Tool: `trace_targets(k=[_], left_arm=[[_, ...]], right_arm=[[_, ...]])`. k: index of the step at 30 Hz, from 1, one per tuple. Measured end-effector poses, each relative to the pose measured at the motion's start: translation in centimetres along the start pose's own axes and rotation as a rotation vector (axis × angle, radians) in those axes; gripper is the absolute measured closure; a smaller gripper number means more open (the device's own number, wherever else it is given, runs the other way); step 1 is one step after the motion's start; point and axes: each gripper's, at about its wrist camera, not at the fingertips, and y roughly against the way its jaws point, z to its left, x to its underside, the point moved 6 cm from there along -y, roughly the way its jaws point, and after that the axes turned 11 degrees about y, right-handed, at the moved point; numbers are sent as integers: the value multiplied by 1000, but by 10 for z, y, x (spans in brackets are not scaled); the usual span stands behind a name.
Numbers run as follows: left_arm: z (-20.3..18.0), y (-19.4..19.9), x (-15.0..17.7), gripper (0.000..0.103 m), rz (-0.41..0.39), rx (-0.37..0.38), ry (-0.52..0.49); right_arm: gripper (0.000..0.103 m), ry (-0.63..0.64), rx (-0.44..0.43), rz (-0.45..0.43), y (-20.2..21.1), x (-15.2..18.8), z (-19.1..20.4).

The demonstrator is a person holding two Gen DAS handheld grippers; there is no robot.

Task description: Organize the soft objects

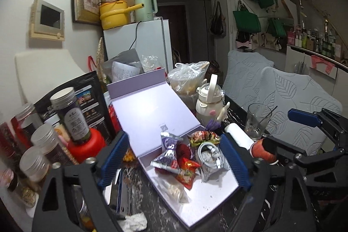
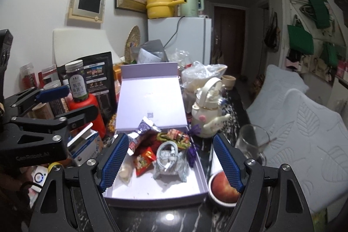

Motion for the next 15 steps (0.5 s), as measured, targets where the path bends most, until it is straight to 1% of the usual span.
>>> trace_targets(k=[1, 2, 5, 15], left_arm=[[1, 5, 2, 5, 1, -7, 3], [1, 8, 3, 4, 0, -8, 7], [3, 24, 9, 4, -20, 9, 21], [1, 59, 35, 4, -3, 36, 20]], right_arm=[[22, -4, 6, 2, 4, 2, 0], [22, -7, 13, 3, 9, 5, 2], [22, -7, 25, 4, 22, 11, 6], [15, -31, 53, 5, 64, 40, 28]])
